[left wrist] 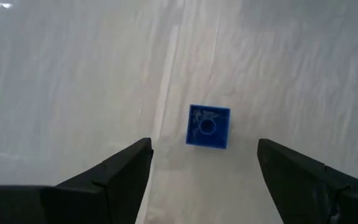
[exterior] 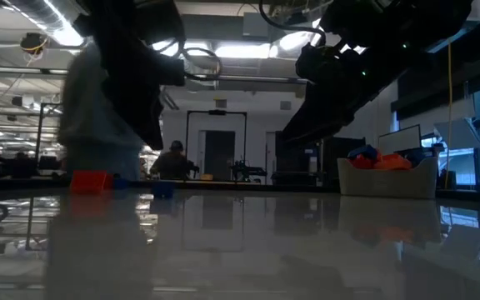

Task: Sort blocks by size
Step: Put the blue game piece into the transparent bin

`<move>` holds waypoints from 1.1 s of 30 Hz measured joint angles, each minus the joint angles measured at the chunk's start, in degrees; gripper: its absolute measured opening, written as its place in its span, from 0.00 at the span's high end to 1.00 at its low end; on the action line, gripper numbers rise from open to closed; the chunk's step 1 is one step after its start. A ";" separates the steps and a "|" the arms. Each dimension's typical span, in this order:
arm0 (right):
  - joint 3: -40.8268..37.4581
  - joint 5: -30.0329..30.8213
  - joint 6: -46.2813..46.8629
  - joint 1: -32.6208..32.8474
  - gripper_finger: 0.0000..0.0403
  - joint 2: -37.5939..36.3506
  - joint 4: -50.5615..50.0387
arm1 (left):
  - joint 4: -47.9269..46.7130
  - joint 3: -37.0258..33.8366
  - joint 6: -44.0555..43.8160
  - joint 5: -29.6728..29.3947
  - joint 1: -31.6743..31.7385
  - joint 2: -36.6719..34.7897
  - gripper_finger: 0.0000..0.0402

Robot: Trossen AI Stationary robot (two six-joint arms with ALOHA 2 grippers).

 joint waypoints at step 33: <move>-0.01 0.11 -0.11 0.00 0.27 -0.01 0.24 | 32.63 -17.56 6.22 2.74 1.56 5.42 0.37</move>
